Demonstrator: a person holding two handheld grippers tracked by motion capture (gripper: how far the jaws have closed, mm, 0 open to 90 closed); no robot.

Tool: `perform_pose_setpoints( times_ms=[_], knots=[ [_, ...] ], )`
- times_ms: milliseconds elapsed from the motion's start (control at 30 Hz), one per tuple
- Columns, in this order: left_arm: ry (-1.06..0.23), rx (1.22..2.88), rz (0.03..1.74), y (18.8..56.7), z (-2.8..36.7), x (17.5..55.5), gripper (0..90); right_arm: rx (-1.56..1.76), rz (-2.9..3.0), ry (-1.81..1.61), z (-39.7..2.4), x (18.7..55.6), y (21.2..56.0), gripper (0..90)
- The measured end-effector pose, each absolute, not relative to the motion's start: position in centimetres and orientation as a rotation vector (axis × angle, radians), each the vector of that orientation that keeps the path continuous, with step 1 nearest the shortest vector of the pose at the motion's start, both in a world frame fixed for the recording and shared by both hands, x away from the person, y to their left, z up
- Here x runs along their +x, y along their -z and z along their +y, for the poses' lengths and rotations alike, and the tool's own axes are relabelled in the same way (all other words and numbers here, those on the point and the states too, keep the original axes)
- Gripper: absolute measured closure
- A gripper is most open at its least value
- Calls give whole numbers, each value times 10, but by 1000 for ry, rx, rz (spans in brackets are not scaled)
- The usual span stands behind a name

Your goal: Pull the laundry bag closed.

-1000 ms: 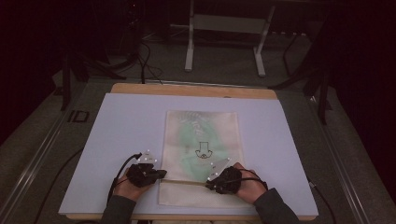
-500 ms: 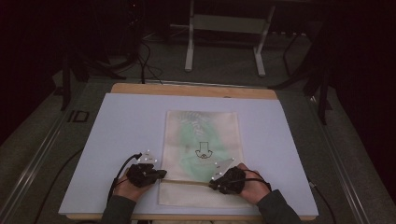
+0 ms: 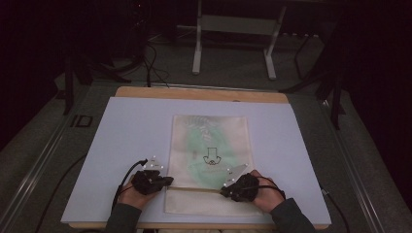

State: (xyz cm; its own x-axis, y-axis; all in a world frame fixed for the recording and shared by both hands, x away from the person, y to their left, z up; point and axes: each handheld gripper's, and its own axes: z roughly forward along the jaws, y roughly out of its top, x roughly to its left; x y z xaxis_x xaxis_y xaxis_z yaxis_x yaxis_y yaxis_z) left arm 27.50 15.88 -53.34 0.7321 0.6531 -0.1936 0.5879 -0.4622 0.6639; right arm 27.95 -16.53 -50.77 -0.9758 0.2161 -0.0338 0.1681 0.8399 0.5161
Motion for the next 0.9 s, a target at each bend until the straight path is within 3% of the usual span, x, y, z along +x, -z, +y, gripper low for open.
perform_pose_setpoints(
  times_ms=[900],
  knots=[
    [-113, 2191, 931, 533, 159, 275, 896, 363, 2924, -836, -182, 281, 506, 824]
  ],
)
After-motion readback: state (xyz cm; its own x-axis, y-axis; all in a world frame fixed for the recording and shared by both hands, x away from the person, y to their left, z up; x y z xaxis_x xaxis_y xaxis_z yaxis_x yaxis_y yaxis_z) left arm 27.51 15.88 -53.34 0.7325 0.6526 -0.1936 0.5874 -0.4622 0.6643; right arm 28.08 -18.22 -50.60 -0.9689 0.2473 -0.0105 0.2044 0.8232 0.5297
